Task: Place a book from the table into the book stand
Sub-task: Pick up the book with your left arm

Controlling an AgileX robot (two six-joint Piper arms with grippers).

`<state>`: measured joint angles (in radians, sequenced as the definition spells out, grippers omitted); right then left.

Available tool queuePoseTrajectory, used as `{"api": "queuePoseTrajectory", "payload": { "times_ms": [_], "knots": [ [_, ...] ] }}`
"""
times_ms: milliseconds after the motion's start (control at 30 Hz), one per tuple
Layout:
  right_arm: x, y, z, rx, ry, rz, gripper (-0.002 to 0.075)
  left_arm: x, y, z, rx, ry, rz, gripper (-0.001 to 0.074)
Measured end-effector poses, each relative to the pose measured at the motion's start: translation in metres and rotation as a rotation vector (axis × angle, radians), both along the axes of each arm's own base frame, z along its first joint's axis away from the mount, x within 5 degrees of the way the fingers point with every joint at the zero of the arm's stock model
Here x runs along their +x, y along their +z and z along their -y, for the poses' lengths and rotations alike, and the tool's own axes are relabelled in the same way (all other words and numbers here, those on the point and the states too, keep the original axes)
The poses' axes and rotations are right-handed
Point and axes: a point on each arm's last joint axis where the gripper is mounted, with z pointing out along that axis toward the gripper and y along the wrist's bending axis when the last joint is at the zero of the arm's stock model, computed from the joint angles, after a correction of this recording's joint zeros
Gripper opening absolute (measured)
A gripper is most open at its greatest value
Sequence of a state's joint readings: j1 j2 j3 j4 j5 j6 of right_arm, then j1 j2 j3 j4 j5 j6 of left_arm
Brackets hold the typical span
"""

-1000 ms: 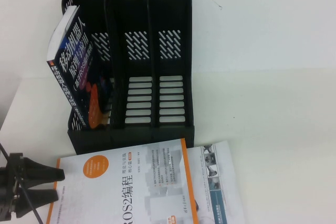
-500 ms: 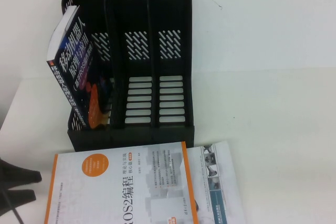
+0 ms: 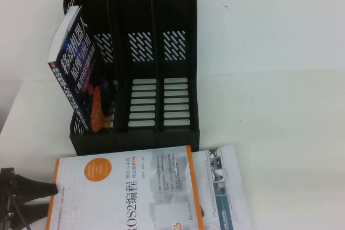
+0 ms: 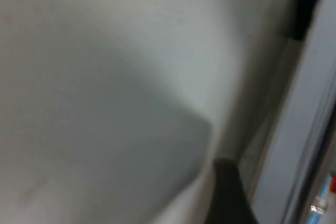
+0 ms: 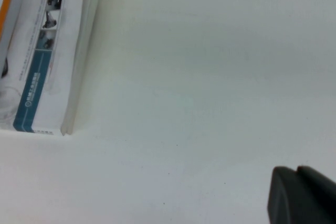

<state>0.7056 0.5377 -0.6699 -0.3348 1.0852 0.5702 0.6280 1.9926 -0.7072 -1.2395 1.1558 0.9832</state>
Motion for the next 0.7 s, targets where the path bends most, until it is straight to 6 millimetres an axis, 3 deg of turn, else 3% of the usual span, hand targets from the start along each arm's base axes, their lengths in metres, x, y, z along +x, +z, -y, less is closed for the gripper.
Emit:
{"api": "queuePoseTrajectory", "payload": {
  "times_ms": [467,567,700],
  "knots": [
    [0.0,0.0,0.0,0.0,-0.002,0.001,0.0001,0.011,-0.011,0.028,-0.112,-0.099,0.073,0.0397],
    [0.0,0.0,0.0,0.008,-0.009,0.002,0.0001,0.011,-0.011,0.029,-0.115,-0.103,0.074,0.0335],
    [0.001,0.002,-0.001,0.025,-0.006,0.019,0.0001,0.011,-0.011,0.029,-0.12,-0.098,0.063,0.0165]
  ]
}}
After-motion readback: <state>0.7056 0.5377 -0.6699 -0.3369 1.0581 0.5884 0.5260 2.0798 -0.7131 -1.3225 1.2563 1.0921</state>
